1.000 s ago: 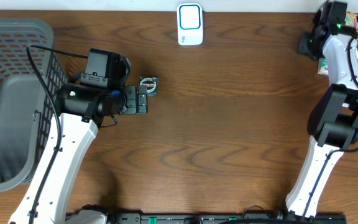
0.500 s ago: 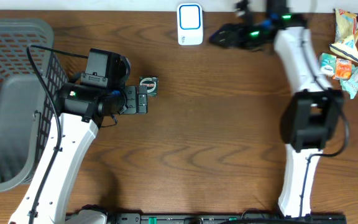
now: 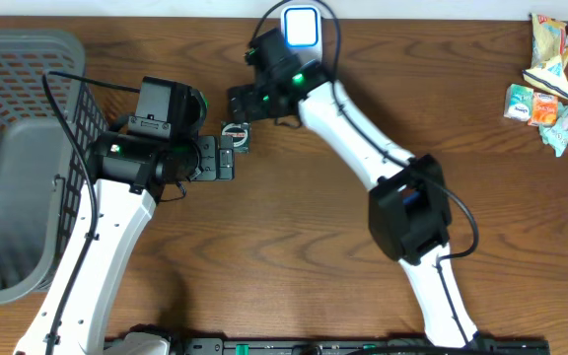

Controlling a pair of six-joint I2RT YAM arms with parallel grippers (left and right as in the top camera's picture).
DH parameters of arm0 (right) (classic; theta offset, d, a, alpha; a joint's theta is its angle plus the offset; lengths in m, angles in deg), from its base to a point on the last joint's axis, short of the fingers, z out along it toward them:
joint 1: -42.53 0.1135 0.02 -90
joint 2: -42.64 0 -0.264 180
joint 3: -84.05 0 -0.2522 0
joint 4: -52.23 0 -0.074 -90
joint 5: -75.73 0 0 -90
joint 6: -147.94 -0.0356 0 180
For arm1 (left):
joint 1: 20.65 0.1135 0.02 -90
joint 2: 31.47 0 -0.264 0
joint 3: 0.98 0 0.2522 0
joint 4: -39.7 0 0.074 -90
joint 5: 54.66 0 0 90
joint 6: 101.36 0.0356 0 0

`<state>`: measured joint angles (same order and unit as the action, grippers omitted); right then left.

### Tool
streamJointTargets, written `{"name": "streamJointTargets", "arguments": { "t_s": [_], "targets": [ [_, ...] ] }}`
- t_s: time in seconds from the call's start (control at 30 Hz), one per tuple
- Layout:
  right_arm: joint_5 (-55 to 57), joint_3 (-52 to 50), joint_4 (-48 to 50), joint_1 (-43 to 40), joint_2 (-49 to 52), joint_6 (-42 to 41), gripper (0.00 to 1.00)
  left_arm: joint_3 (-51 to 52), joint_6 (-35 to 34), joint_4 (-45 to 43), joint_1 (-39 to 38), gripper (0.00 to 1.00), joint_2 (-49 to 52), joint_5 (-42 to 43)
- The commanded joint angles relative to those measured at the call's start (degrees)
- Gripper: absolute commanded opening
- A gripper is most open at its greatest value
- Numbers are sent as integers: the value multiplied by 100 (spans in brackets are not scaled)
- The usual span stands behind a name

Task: Scan the item barcode
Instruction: 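Move the right gripper left toward the Zam-Buk tin, then grasp the dark green Zam-Buk tin with the right gripper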

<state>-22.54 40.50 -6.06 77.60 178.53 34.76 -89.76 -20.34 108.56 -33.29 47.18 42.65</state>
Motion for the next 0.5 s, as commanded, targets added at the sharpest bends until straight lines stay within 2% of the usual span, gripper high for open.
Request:
{"name": "streamJointTargets", "arguments": {
  "t_s": [0.0,0.47],
  "targets": [
    [1054,9,61,308,114,-855,99,-63,35,-2,7,97,-37,-31],
    [1213,9,402,811,684,-1113,99,-63,35,0,7,98,-37,-31]
  ]
}}
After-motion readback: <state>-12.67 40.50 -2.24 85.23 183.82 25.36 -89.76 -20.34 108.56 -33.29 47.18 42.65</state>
